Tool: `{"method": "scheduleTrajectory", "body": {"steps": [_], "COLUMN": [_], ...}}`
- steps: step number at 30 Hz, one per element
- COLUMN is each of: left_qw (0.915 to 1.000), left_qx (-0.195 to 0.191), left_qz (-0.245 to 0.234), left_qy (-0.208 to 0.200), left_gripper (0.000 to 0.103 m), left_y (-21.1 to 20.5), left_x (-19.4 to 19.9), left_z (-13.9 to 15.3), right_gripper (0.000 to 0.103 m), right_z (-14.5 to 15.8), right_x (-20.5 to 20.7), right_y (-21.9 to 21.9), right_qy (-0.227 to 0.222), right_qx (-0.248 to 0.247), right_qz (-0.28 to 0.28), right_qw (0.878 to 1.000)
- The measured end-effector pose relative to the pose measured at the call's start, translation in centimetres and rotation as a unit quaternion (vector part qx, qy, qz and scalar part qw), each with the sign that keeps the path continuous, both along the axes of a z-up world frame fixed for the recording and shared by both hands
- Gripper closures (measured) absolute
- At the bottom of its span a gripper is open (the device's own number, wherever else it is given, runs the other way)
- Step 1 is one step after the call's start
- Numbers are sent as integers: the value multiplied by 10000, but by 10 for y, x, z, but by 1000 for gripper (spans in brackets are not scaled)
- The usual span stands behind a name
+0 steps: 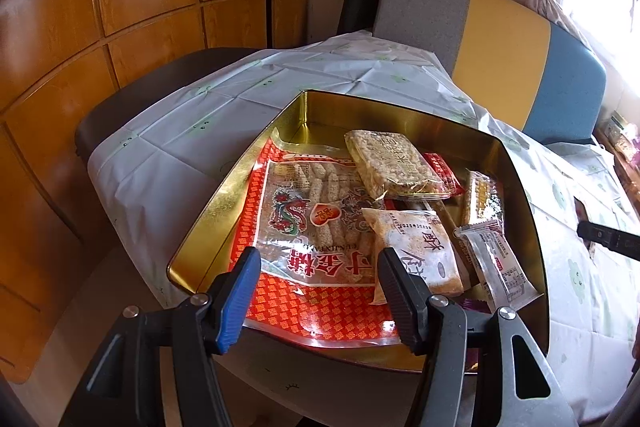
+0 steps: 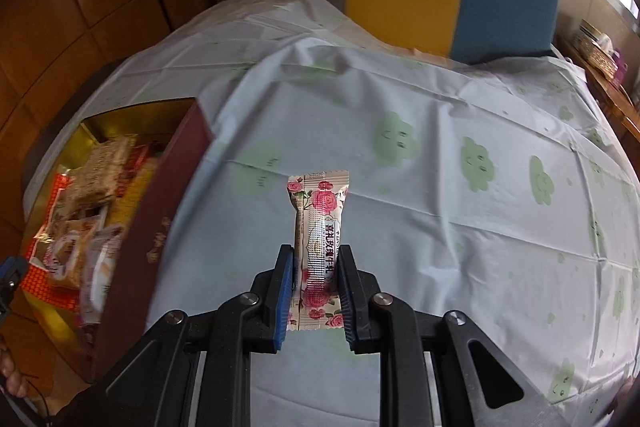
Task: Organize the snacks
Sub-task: 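Carry the candy bar into the tin with the right tool and release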
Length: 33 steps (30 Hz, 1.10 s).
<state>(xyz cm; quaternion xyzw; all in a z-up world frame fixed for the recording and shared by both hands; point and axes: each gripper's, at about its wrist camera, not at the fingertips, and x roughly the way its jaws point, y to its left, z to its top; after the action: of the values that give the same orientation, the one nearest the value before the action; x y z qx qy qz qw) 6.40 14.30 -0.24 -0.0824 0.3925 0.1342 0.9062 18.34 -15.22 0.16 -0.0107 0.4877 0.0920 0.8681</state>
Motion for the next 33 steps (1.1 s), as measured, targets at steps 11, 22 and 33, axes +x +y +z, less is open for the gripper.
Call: {"method": "scheduleTrajectory", "body": {"steps": [11,22,33], "left_qw": [10000,9999,9999], "left_qx": [1,11,15], "left_qz": [64,67,86], "left_qy": [56,129,149], "left_gripper": [42,42,42], "left_y": [4,5,6], "left_x": [2,5,5], "left_z": [-3,-9,-10], "right_gripper": [81,78,62], "right_z": [13,-30,-19], "right_x": [-3,11,-6], "right_y": [152,187,177], "right_qy": [-61,148,115], "right_qx": [394,-153,316], "right_qz": [1471,1536,1506], "right_qw": [9883,9879,9880]}}
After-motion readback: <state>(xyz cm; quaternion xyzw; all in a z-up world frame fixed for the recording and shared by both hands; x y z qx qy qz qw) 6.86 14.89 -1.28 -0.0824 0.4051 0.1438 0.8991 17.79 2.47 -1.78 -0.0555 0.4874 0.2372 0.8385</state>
